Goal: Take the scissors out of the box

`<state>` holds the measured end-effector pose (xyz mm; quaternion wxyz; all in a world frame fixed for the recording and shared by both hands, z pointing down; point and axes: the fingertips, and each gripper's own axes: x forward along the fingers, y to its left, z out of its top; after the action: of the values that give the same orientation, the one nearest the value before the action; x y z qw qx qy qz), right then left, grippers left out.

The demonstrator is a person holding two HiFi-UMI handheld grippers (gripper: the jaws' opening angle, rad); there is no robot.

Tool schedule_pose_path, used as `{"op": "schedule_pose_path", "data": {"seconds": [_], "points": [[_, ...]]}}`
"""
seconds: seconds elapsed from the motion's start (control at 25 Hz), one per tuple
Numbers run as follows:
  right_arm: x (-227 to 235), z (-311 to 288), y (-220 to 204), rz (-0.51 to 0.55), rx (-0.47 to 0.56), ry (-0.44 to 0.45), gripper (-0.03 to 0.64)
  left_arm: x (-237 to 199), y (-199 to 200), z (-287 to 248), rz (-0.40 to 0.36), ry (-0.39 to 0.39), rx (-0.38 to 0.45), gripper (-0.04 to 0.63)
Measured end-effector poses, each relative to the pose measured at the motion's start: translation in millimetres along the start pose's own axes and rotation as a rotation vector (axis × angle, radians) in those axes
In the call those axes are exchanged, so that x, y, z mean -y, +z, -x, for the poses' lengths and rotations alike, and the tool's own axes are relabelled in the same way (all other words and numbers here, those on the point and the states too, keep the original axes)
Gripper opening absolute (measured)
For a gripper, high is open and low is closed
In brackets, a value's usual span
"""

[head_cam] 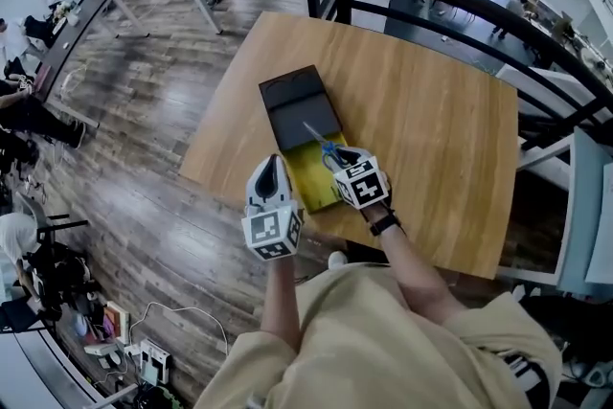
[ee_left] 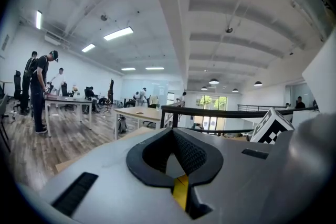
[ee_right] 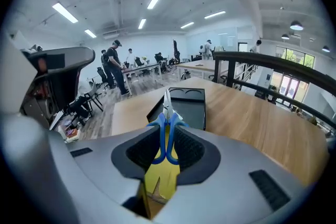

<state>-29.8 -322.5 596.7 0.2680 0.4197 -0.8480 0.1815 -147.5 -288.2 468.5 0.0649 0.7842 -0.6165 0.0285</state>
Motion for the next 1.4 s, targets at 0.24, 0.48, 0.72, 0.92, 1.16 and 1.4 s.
{"op": "schedule_pose_path", "data": {"seconds": [0.24, 0.48, 0.72, 0.92, 1.16, 1.4], "points": [[4, 29, 40, 0.003, 0.12, -0.041, 0.086, 2, 25, 3, -0.034, -0.008, 0.027, 0.011], [6, 69, 90, 0.038, 0.271, -0.084, 0.086, 9, 50, 7, -0.054, -0.014, 0.061, 0.011], [1, 113, 141, 0.053, 0.427, -0.103, 0.086, 9, 78, 15, -0.068, 0.003, 0.106, 0.011], [-2, 150, 170, 0.082, 0.535, -0.128, 0.086, 3, 103, 32, -0.096, 0.047, 0.128, 0.011], [-3, 170, 182, 0.136, 0.595, -0.186, 0.086, 0, 123, 41, -0.104, 0.056, 0.158, 0.011], [-3, 174, 182, 0.148, 0.602, -0.202, 0.086, -2, 120, 40, -0.105, 0.055, 0.148, 0.011]]}}
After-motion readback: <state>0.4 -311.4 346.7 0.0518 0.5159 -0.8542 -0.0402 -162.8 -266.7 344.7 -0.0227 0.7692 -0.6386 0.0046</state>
